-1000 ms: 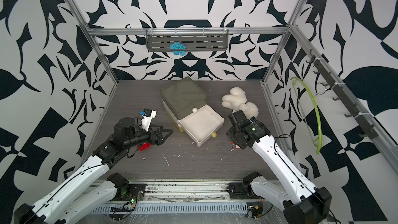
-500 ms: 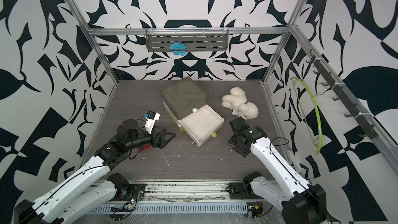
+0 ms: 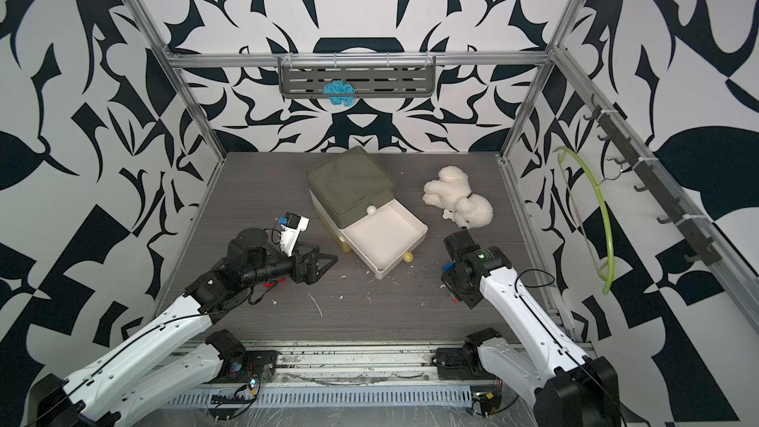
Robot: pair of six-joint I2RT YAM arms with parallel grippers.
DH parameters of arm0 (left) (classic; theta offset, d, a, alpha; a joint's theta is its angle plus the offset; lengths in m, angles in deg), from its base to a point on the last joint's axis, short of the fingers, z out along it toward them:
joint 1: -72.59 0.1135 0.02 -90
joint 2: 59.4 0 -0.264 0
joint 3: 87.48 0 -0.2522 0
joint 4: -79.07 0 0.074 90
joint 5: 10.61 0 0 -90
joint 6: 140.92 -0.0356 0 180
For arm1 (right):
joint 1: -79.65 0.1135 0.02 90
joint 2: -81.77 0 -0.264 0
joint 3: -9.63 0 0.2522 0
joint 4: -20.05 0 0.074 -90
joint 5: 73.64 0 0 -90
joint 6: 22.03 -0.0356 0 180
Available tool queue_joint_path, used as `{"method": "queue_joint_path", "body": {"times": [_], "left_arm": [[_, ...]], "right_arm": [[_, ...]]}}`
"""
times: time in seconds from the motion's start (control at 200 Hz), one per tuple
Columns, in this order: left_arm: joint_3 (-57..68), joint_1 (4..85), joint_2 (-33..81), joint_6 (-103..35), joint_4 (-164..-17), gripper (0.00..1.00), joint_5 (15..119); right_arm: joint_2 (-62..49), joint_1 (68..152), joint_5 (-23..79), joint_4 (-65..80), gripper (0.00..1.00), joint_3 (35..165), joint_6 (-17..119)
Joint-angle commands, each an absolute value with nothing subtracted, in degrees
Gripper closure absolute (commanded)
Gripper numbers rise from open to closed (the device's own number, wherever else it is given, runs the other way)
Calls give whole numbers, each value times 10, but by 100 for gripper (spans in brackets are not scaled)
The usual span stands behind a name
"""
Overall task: Take the keys out of the drawer
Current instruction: Place the key at the center of the board.
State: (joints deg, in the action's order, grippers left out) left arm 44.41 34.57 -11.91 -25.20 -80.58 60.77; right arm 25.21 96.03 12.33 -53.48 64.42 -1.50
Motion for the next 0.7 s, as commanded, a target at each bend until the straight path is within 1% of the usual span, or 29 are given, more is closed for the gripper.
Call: {"method": "queue_joint_path", "body": {"times": [0.0,0.41,0.695], "left_arm": [[446,343,-116,-250,-815,1,615],[438,334,-108,-244,-813,1,631],[417,326,-75,-238,-822,1,639]], "right_arm": [[256,951,119,-553,100,638,1],[222,937,121,-528,100,623,24],[198,937,156,-473,100,607,21]]}}
